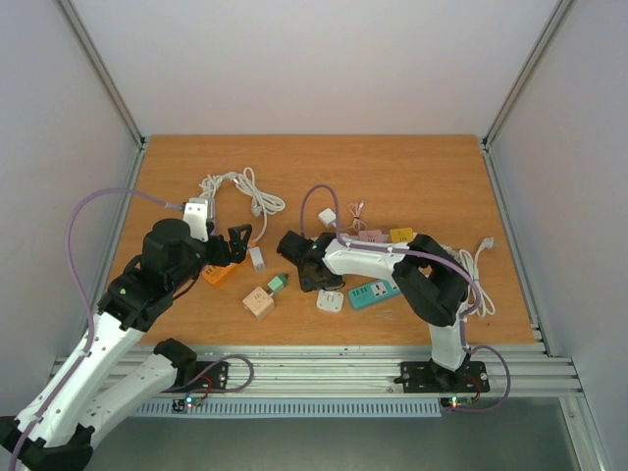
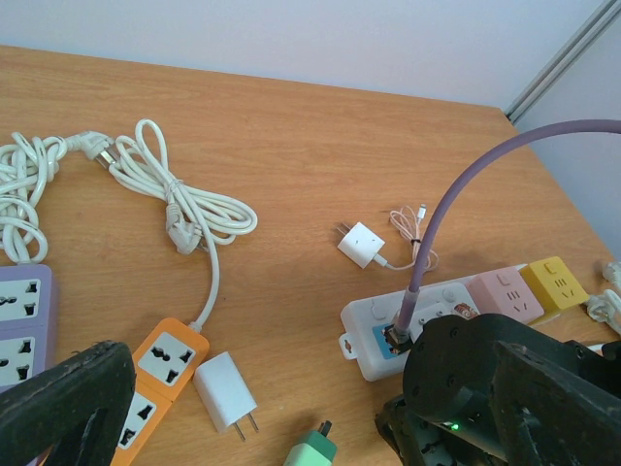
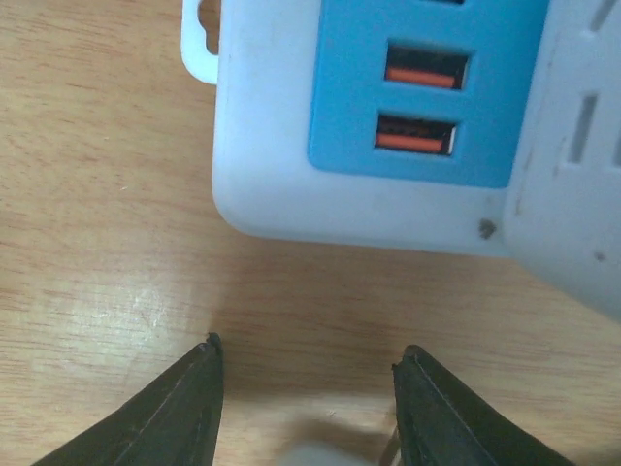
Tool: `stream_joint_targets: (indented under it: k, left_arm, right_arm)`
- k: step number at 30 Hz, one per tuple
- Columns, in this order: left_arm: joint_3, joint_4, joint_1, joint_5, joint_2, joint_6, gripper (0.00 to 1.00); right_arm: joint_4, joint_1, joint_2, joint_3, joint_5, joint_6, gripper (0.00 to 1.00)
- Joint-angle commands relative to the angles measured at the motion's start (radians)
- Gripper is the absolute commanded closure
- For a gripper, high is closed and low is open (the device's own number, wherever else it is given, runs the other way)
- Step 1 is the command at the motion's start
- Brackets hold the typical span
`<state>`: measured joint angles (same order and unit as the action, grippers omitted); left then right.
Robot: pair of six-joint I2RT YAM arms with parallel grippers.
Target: Insert the plug
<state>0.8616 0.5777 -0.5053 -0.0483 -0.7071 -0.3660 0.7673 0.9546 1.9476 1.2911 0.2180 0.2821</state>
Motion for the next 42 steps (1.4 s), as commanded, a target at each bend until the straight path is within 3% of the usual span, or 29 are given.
stream_joint_targets:
  k: [1,4,9,13,16,23,27,42]
  left_arm:
    - [-0.01,-0.058,0.002,0.006,0.001,0.006,0.01]
    - [-0.01,-0.06,0.002,0.01,-0.001,0.004,0.01]
    - [-0.01,-0.059,0.002,0.011,-0.003,0.003,0.01]
    - [-0.01,-0.06,0.002,0.014,-0.006,0.001,0.01]
    - [-0.01,-0.061,0.002,0.016,-0.008,0.001,0.01]
    - [-0.01,-0.062,0.002,0.021,-0.012,-0.001,0.01]
    - [-0.01,-0.063,0.002,0.022,-0.01,-0.002,0.01]
    - [-0.013,-0.064,0.002,0.029,0.0,-0.005,0.01]
  right_arm:
    - [-0.027,-0.001,-0.012,-0.027,-0.028,0.045,0.51]
    - [-0.053,-0.001,-0.04,-0.049,-0.028,0.065,0.5]
    - [-0.033,-0.001,-0.057,-0.045,-0.032,-0.028,0.3]
    - [0.004,-0.001,-0.112,-0.056,-0.05,-0.1,0.24]
    - [0.076,0.001,-0.146,-0.058,-0.018,-0.058,0.19]
    - [0.28,0.073,-0.153,-0.032,0.019,0.243,0.19]
    - [0.255,0.103,-0.162,-0.06,0.006,0.4,0.18]
    - [0.159,0.093,-0.109,-0.107,-0.025,0.486,0.1]
